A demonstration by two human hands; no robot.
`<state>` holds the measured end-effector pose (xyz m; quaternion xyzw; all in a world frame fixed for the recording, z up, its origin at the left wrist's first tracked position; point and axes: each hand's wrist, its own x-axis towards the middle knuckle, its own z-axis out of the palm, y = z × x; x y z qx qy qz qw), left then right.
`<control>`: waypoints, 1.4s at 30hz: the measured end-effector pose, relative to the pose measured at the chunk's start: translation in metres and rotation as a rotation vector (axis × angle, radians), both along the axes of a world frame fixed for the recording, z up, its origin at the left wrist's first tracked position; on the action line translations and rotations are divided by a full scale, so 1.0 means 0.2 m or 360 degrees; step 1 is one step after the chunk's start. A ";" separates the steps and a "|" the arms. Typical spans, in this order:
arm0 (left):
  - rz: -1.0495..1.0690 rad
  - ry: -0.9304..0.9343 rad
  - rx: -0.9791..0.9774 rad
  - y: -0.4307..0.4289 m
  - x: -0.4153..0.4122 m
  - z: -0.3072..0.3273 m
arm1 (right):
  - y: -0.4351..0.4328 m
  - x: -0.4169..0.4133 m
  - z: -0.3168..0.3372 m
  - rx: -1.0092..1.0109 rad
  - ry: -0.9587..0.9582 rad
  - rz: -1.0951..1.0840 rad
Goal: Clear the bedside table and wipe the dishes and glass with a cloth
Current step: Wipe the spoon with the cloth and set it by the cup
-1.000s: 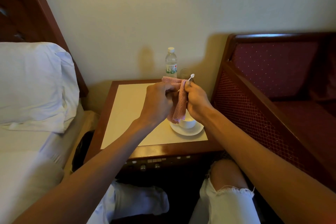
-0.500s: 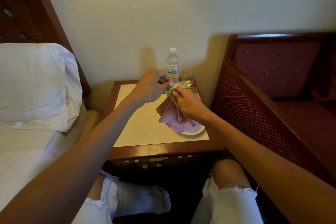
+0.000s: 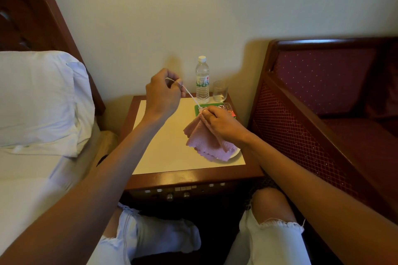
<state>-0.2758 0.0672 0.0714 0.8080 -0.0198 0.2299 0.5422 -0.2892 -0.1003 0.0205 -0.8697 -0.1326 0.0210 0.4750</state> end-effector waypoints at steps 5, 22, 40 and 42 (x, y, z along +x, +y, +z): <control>0.0064 -0.0102 -0.0114 0.01 -0.04 0.00 | -0.01 0.05 -0.03 0.0685 0.0427 -0.0421; -0.0398 0.0346 0.0106 -0.09 -0.17 -0.06 | 0.00 0.13 0.02 0.1750 0.0640 -0.0700; -0.0146 -0.0099 0.0411 -0.10 -0.13 0.04 | -0.03 0.06 0.06 0.0471 -0.0146 -0.0206; -0.0164 -0.0013 0.0407 -0.10 -0.10 0.07 | -0.02 0.03 0.06 0.0339 -0.0178 -0.0033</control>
